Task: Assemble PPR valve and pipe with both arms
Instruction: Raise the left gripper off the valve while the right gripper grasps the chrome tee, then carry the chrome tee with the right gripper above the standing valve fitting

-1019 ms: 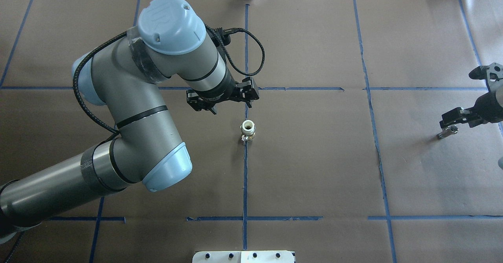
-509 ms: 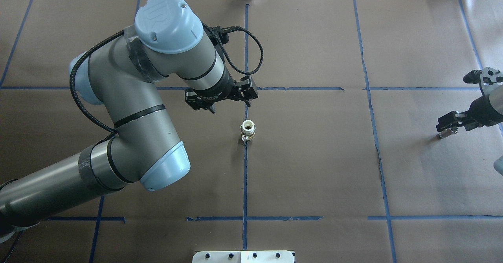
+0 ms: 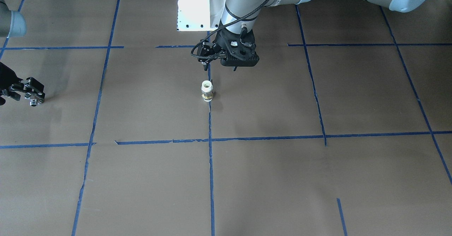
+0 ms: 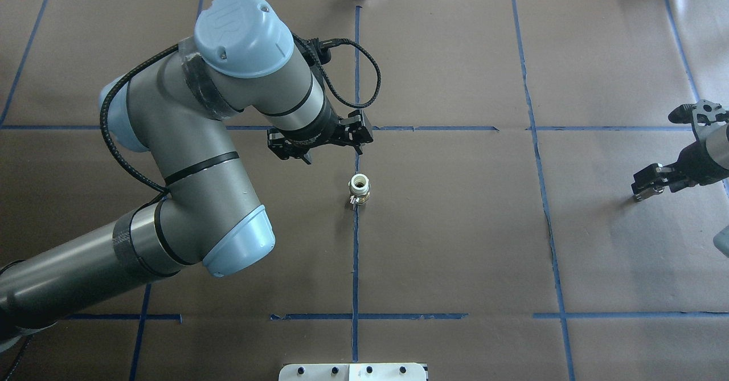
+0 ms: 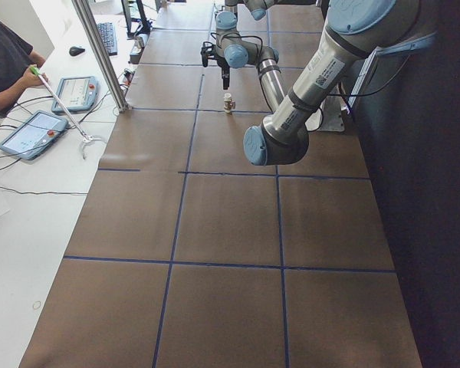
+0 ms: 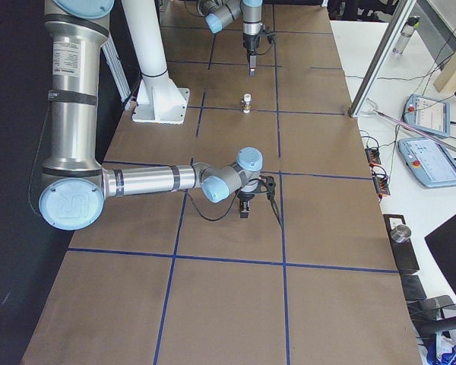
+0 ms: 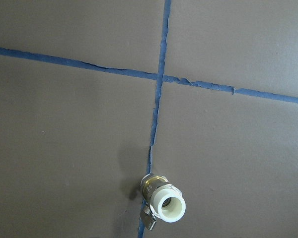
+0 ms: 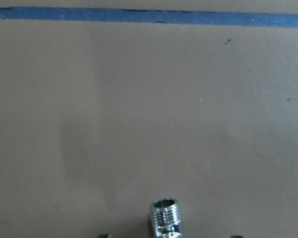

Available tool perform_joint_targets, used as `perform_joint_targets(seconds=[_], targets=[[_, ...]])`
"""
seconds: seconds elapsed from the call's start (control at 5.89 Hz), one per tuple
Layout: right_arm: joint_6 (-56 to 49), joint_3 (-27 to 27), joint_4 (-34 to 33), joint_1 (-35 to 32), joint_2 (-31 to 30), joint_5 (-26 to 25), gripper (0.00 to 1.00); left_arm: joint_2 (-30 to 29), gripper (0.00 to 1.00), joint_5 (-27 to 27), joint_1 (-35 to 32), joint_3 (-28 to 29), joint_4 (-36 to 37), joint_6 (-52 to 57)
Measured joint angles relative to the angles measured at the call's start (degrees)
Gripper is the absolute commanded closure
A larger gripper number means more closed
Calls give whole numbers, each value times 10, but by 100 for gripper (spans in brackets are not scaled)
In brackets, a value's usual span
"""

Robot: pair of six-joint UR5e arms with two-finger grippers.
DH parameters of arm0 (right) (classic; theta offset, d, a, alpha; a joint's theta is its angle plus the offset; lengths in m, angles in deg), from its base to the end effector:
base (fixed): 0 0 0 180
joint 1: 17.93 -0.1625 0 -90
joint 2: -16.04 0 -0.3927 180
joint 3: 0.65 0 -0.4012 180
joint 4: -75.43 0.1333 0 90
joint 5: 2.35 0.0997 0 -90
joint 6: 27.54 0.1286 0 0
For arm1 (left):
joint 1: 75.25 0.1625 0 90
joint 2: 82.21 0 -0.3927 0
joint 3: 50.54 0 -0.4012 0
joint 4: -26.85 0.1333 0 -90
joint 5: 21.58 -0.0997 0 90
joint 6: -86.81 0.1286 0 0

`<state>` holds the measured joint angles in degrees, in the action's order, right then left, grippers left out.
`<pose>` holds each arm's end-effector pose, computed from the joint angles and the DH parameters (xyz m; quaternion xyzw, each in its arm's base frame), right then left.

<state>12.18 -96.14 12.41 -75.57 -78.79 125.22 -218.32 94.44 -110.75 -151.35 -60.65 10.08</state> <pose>-0.2232 -0.4549 0.5932 -0.0011 -0.3859 -0.0178 0.9224 0.4878 -0.4424 0.0847 0.0016 0.4884 -0.0660 0.8701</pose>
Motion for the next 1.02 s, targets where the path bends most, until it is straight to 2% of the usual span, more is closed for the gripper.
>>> perform_joint_targets(seconds=[0.34,0.68,1.02], targets=[[0,0,0,0,0,0,97,0,9,0,0,0,0,0],[0,-4,0,-1,0,3,100,0,9,0,-1,-4,0,0],[13,-38,-4,-3,0,4,100,1,9,0,-3,-7,0,0]])
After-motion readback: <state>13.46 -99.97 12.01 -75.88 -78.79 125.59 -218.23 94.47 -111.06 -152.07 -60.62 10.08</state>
